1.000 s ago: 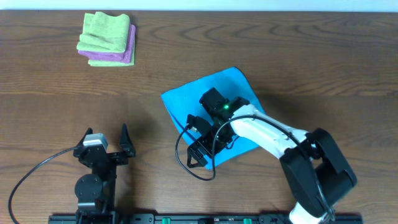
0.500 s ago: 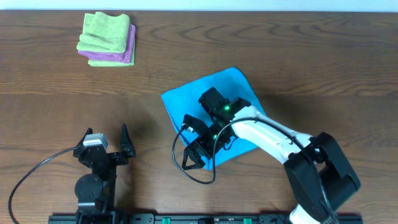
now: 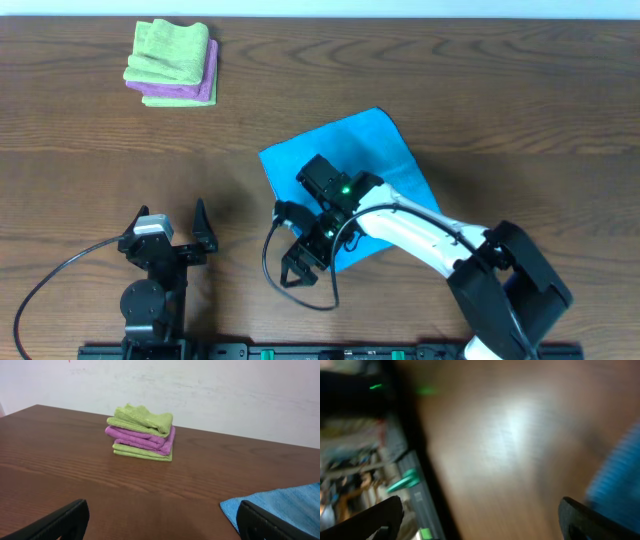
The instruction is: Fold the cloth
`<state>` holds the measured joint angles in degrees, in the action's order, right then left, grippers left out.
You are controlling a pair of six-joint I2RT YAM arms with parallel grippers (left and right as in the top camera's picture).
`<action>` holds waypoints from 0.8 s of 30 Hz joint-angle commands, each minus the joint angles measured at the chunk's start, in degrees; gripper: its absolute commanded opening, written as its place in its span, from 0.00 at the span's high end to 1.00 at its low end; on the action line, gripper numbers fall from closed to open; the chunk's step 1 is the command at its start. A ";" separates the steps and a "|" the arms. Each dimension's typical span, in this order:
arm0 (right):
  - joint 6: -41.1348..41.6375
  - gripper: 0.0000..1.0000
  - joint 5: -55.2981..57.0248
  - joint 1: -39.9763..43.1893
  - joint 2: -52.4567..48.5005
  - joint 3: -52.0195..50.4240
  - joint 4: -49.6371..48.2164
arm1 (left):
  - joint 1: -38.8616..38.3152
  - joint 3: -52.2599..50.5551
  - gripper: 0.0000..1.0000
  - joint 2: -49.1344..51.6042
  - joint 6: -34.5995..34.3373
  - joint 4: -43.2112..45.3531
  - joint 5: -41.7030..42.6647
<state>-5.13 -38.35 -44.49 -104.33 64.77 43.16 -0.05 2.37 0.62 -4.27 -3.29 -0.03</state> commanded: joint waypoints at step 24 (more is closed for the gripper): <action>36.37 0.17 34.34 15.39 11.50 -4.79 -3.08 | 0.24 -2.10 0.05 -0.26 0.02 -1.14 -0.57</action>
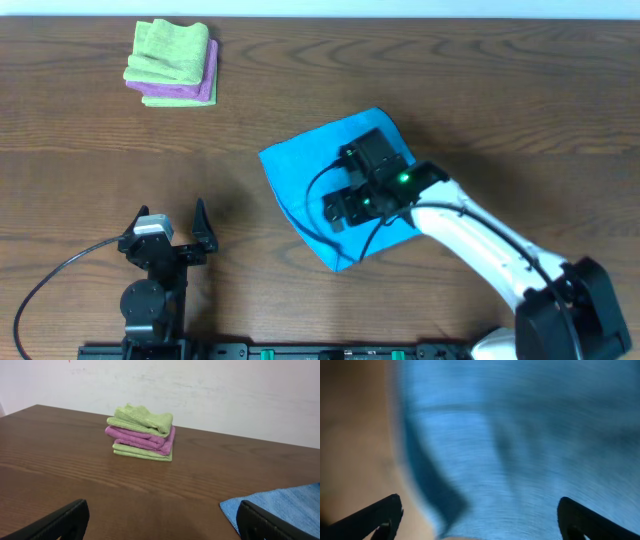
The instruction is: Fold the cloth
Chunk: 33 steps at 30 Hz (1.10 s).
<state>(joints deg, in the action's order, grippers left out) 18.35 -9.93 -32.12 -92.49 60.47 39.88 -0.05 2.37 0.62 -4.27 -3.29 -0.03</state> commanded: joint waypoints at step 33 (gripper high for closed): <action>23.96 0.99 11.08 17.18 -0.44 -11.56 -8.33 | 0.24 -2.10 0.05 -0.26 0.02 -1.11 -0.57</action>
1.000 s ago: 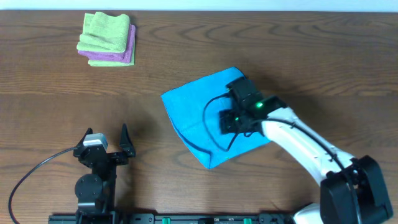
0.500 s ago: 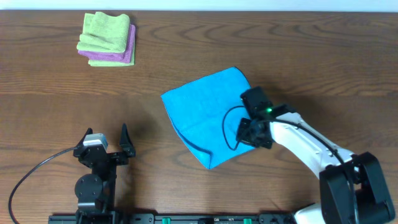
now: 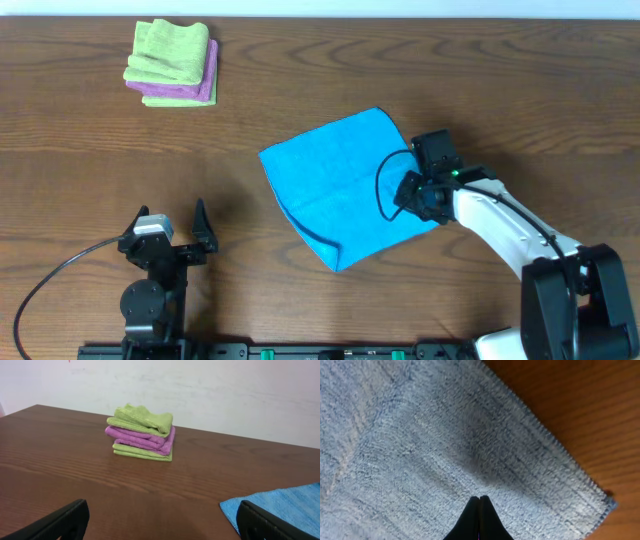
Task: Fold the cloth
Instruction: 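Grasp the cloth's right edge with the right gripper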
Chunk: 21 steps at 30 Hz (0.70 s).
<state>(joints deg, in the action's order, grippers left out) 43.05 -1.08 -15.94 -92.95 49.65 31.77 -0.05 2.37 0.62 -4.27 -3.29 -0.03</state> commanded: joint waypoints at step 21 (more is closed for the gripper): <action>3.93 0.99 3.23 3.67 -0.04 -4.90 -2.08 | 0.24 -2.10 0.05 -0.26 0.02 -1.14 -0.57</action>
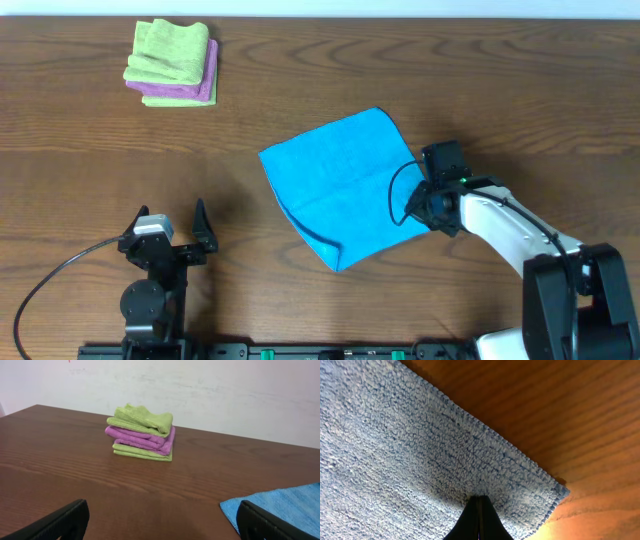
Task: Fold the cloth
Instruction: 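Grasp the cloth's right edge with the right gripper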
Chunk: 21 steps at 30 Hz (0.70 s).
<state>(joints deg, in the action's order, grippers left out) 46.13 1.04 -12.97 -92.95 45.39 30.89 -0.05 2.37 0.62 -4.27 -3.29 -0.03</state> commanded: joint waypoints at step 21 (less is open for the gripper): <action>-6.88 0.99 -6.45 3.89 0.50 0.94 -3.76 | 0.24 -2.10 0.05 -0.26 0.02 -1.14 -0.57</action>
<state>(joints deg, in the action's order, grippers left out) 36.45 1.17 -8.56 -92.95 45.12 26.11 -0.05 2.37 0.62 -4.27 -3.29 -0.03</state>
